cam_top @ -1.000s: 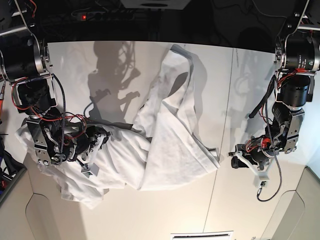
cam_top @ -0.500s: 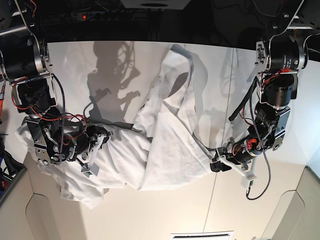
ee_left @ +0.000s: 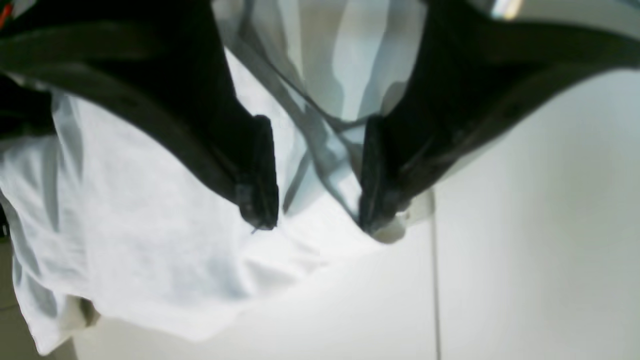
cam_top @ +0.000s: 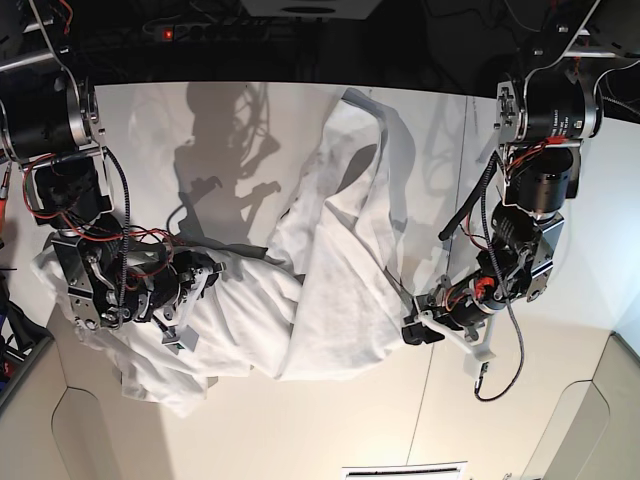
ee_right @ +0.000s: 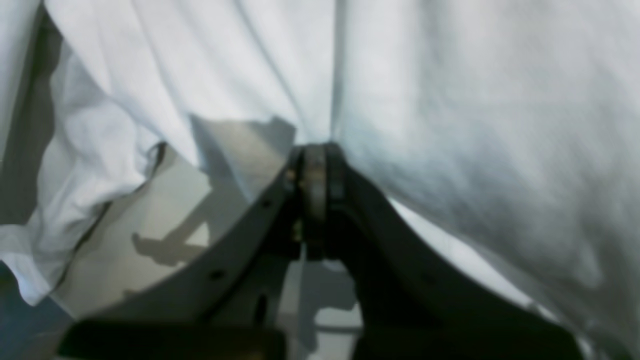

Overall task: Layout the t-shirt on the table in an organized manner, then fold the t-shirt properly
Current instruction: 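Regrasp the shirt edges with both grippers, then lift the shirt with both grippers and swing it up off the table, then stretch the shirt between the grippers and lay it flat on the table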

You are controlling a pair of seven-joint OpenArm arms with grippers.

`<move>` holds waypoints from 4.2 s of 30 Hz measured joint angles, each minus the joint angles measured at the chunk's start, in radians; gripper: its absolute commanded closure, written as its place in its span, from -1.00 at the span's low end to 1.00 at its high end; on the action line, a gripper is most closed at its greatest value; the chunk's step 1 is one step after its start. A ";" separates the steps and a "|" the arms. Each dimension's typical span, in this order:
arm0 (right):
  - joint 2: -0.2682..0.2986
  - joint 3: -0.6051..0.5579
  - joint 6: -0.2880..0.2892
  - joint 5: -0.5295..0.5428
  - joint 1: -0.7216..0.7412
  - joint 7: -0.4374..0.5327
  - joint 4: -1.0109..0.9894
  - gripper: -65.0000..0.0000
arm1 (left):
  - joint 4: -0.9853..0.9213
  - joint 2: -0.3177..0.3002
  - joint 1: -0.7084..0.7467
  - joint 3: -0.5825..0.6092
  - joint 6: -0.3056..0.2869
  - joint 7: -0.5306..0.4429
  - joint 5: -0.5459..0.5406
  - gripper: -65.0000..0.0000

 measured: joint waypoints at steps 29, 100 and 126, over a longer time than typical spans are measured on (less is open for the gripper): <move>0.013 -0.002 0.000 0.009 0.120 0.143 0.138 0.47 | 0.000 -0.008 -0.265 0.003 -0.126 0.080 -0.043 1.00; 0.074 0.239 -0.240 -0.283 0.029 0.488 -0.148 0.57 | 0.932 -0.649 0.574 0.172 -0.278 1.017 -0.944 1.00; 0.212 0.238 -0.143 -0.100 -0.038 0.106 0.222 0.18 | 0.932 -0.355 0.608 -0.322 -0.278 0.762 -0.823 0.46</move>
